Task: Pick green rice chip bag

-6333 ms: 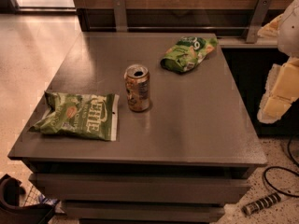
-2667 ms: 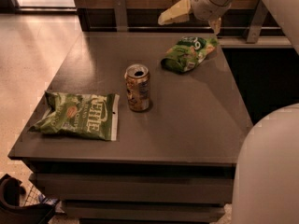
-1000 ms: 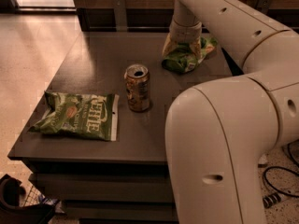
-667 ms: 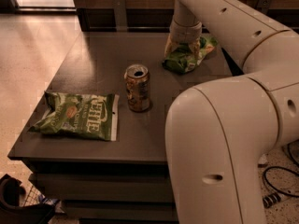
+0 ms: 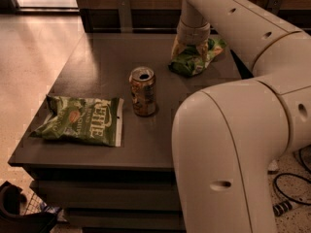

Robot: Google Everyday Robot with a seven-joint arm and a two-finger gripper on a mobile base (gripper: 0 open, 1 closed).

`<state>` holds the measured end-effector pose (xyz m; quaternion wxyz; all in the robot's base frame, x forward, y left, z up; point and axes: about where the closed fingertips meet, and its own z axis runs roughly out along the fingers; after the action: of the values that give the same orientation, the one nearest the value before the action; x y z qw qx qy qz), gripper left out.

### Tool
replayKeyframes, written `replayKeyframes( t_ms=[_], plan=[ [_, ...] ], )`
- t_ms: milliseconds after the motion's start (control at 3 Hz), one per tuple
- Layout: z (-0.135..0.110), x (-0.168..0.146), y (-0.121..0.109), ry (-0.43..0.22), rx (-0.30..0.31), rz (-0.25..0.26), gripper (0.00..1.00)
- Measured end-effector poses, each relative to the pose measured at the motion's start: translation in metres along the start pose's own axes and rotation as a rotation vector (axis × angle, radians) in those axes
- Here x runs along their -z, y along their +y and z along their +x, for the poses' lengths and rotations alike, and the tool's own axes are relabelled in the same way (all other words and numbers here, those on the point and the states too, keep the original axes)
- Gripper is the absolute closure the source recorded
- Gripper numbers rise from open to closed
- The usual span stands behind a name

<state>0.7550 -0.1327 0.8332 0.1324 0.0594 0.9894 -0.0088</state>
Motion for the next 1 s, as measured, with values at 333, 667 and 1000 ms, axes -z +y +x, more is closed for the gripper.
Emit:
replayKeyframes(
  t_ms=[333,667,1000],
  plan=[
    [-0.001,0.005,-0.002,-0.012,0.0,-0.008,1.0],
    [-0.006,0.036,-0.02,-0.088,-0.01,-0.049,1.0],
    [-0.009,0.06,-0.037,-0.138,-0.03,-0.062,1.0]
  ],
)
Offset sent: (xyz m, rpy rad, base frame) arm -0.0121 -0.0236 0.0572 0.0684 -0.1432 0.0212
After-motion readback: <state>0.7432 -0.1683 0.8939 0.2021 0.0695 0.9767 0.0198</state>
